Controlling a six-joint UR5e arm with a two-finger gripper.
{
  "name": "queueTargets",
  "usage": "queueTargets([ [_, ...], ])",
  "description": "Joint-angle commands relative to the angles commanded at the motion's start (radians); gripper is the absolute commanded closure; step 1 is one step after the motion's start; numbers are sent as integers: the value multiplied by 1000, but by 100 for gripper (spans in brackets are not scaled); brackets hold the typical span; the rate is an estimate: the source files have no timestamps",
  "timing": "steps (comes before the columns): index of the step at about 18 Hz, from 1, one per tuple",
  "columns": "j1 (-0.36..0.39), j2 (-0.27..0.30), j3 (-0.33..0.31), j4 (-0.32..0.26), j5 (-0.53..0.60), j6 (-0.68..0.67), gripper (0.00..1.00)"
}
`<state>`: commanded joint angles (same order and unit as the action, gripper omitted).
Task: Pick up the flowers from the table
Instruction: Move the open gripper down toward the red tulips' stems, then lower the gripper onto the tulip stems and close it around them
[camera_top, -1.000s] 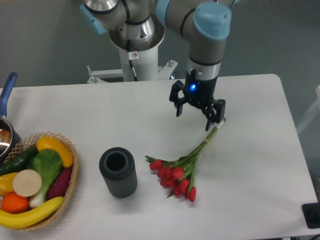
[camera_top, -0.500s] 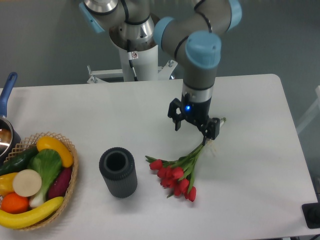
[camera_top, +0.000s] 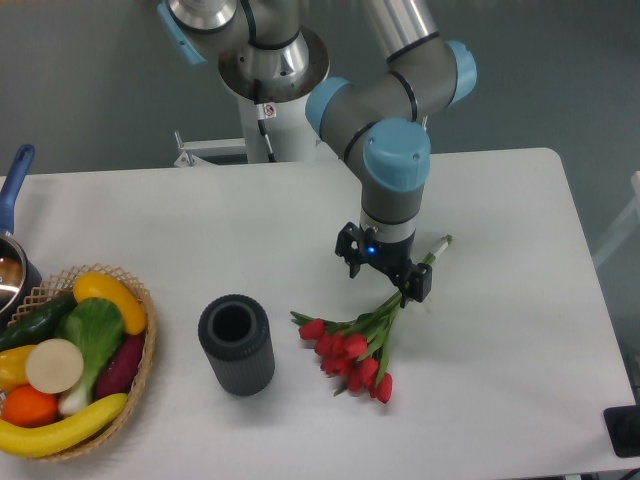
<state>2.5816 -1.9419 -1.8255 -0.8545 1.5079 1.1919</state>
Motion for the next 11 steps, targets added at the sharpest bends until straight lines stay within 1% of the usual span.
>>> queueTargets([
  [5,40,-17,-3,0,0,5,0],
  [8,43,-25,-12,3,0,26,0],
  [11,41,-61,-3,35,0,26,0],
])
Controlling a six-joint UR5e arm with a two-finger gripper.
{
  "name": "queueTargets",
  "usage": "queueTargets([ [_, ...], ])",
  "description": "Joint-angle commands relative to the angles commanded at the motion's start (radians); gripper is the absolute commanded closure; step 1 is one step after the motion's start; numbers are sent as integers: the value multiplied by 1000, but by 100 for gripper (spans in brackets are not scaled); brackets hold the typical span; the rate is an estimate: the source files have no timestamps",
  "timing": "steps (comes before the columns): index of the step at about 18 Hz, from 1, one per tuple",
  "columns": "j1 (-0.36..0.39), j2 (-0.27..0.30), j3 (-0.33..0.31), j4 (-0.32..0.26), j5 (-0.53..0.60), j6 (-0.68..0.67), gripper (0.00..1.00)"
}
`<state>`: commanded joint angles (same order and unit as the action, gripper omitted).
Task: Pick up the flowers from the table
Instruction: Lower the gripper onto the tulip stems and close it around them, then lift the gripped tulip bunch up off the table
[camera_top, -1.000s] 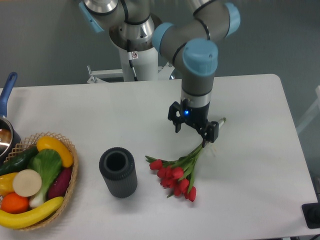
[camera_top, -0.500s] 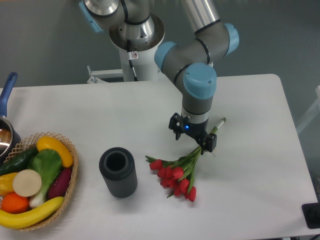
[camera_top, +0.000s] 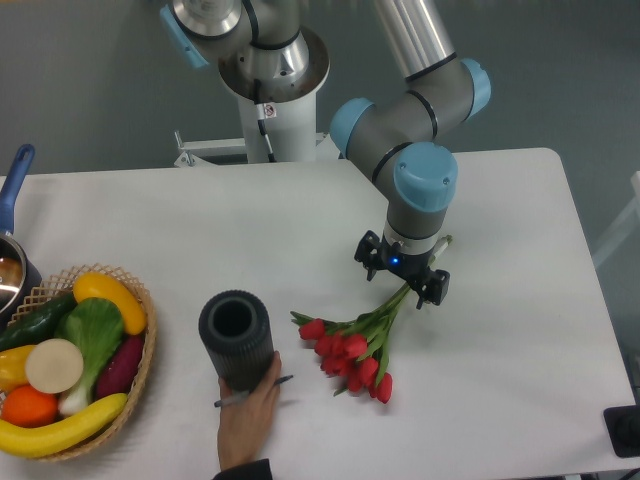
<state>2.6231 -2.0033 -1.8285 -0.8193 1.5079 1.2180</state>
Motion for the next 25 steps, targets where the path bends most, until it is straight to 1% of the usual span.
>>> queueTargets([
  [3,-2,-14,-9,14,2,-2,0],
  [7,-5,-19,-9,15,3,-2,0],
  [8,-5,-19,-9,15,3,0,4],
  [9,-5,-19,-9,15,3,-2,10],
  [11,-6,-19,-9,15,3,-6,37],
  [12,-6,-19,-9,15,5,-8,43],
  [16,-8,-19,-6,15,5,-9,53],
  [22,-8,-17,0,14,5,-14,73],
  [24,-6,-14,2,14,5,-14,81],
  [25,-6,-12,3,14,5,-14,83],
])
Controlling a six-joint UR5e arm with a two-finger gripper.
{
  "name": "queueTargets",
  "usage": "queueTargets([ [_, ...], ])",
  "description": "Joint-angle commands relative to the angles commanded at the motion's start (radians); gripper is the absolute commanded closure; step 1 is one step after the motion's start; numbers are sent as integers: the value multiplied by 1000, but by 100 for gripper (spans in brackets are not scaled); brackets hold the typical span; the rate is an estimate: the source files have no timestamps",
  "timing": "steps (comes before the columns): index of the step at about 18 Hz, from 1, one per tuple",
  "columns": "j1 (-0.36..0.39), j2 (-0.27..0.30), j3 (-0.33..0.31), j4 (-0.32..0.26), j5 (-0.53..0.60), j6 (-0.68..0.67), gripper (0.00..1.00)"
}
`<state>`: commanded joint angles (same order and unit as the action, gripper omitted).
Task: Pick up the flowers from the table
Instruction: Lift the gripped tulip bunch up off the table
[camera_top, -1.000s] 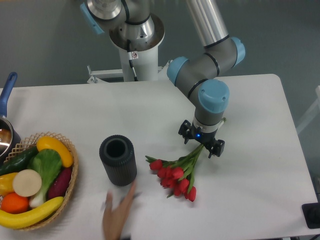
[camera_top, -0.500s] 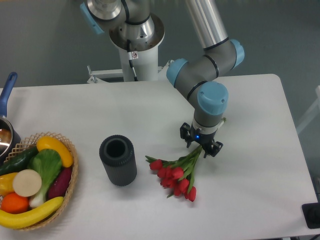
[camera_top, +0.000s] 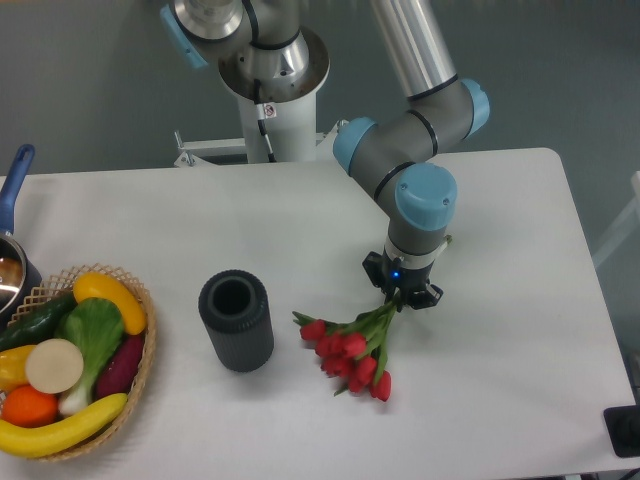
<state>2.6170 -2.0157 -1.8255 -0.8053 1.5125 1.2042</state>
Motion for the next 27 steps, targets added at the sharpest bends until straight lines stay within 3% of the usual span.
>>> queueTargets([
  [7,5,14,50,-3,-6,0,86],
  [13,14,132,61,-14,-80,-14,86],
  [18,37,247,51,-14,-282,-89,86],
  [23,49,297,87,-8,-467,-204,86],
  [27,107,321,81,-6,-696,-241,86],
])
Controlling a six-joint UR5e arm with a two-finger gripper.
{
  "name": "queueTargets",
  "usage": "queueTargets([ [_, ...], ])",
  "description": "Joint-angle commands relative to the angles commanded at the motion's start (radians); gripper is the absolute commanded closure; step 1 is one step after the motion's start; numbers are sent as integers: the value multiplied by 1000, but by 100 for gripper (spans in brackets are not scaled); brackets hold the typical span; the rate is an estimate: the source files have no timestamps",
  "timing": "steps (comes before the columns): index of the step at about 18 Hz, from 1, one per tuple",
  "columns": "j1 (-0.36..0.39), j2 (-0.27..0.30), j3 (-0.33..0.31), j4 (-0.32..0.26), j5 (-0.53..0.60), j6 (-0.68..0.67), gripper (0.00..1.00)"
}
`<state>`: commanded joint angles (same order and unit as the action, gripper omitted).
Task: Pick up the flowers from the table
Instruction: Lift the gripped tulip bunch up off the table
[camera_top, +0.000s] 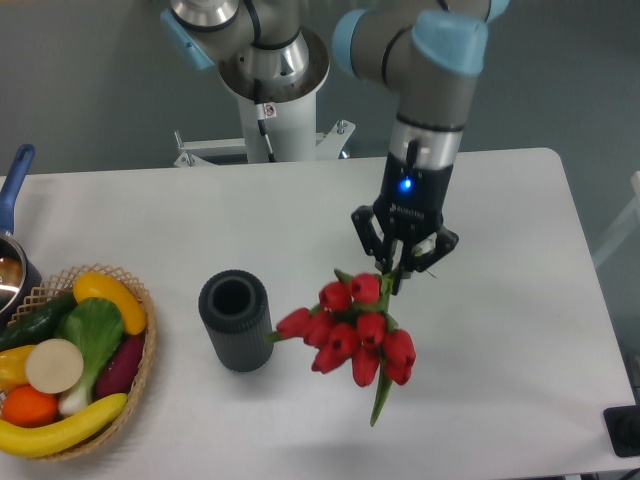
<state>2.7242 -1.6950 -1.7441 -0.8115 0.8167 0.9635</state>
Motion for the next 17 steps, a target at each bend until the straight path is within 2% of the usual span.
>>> queueTargets([
  [2,20,0,-8,-2,-100,-11,86],
  [7,37,-2,-18,0,-185,-19,86],
  [17,51,-3,-26,0,-192,-6,86],
])
